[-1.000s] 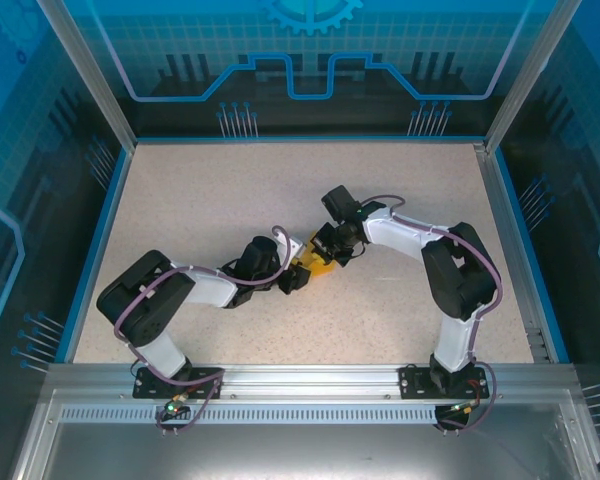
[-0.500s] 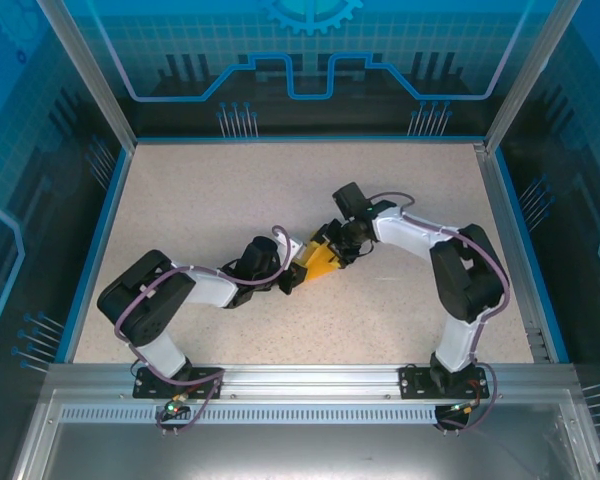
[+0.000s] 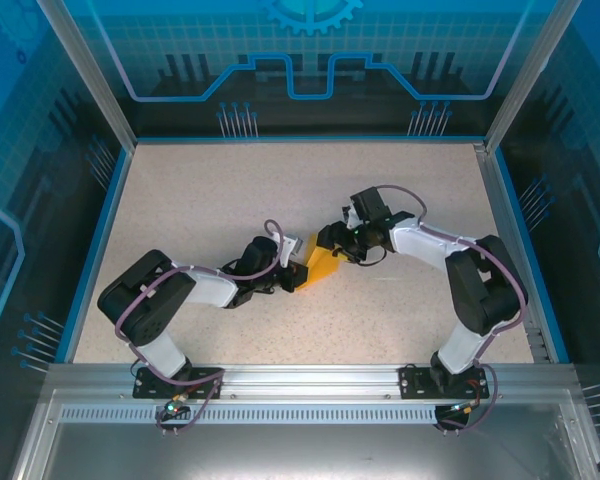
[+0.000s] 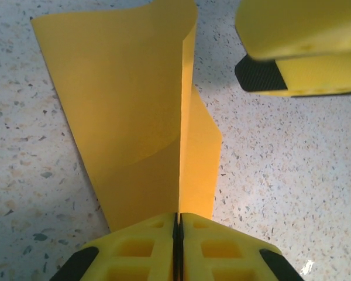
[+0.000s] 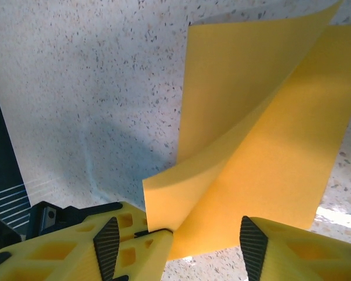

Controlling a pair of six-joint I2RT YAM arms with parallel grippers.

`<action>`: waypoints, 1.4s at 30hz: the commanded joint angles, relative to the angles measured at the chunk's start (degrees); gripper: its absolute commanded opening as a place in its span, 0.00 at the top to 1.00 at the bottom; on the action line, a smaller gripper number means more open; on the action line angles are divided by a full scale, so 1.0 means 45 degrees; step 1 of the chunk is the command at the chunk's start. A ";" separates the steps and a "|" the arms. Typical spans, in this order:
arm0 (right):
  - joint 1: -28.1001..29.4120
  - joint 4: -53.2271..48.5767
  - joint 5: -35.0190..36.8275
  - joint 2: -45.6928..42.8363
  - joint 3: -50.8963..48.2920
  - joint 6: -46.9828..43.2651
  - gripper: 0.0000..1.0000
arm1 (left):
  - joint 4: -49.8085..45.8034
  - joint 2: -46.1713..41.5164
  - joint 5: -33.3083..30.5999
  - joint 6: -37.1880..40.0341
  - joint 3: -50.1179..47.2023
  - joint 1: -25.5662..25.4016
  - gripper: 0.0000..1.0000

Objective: Fold a paper plane with a square sheet of paper (pick it up from the middle)
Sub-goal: Fourth fold the wing at the center of the table.

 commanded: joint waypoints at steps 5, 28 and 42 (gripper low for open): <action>0.0007 0.0993 -0.1035 0.0886 -0.0110 -0.1029 0.50 | 0.0581 0.0416 0.0076 -0.1670 -0.0145 -0.0009 0.89; 0.0186 0.1006 -0.1088 0.2101 0.0290 -0.0951 0.56 | 0.0276 0.0601 0.0167 -0.2203 -0.0176 -0.0012 0.87; 0.0207 0.0825 -0.0815 0.2377 0.0140 -0.0865 0.55 | -0.0147 0.0602 0.0276 -0.2546 -0.0041 -0.0012 0.82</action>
